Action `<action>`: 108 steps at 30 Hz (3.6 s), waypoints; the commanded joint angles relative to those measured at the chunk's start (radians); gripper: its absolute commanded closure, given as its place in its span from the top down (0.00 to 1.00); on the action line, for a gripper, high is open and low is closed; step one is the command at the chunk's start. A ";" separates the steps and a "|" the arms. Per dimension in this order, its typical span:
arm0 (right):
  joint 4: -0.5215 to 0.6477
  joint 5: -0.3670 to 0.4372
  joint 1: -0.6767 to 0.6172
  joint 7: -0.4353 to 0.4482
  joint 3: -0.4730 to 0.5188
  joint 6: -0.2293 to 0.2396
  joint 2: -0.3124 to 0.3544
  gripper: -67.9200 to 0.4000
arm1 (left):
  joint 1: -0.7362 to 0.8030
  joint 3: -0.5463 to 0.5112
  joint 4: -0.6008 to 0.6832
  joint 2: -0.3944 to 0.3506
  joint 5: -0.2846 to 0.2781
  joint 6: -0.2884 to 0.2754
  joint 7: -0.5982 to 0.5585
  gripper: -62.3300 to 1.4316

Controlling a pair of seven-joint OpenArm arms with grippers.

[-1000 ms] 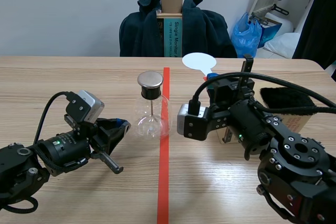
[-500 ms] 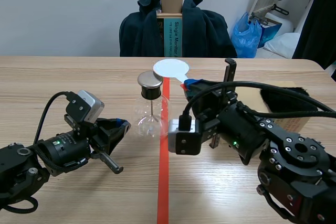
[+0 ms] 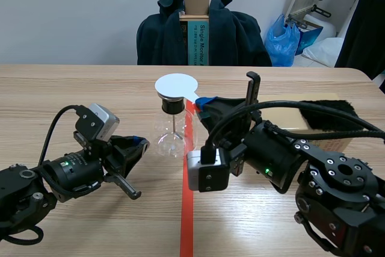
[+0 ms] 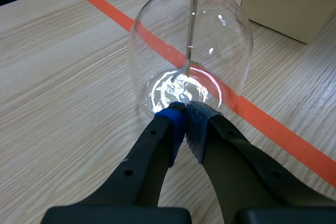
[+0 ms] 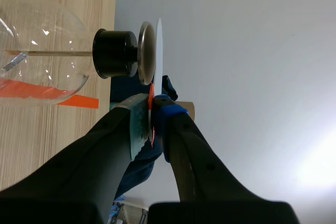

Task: Do the electroscope experiment.
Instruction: 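Move the plate toward and away from the electroscope, then put the plate down on the right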

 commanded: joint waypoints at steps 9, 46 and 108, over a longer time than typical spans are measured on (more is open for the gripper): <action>0.016 0.004 0.020 0.026 0.010 -0.015 0.007 0.02 | -0.008 -0.007 0.018 -0.003 -0.006 0.002 -0.021 0.07; 0.016 -0.023 0.020 -0.410 0.010 -0.287 0.007 0.02 | -0.008 -0.008 0.018 -0.006 -0.006 0.003 -0.021 0.07; -0.137 0.149 -0.201 -0.276 0.164 -0.319 0.080 0.02 | 1.058 -0.576 1.243 -0.355 -0.041 0.006 0.182 1.00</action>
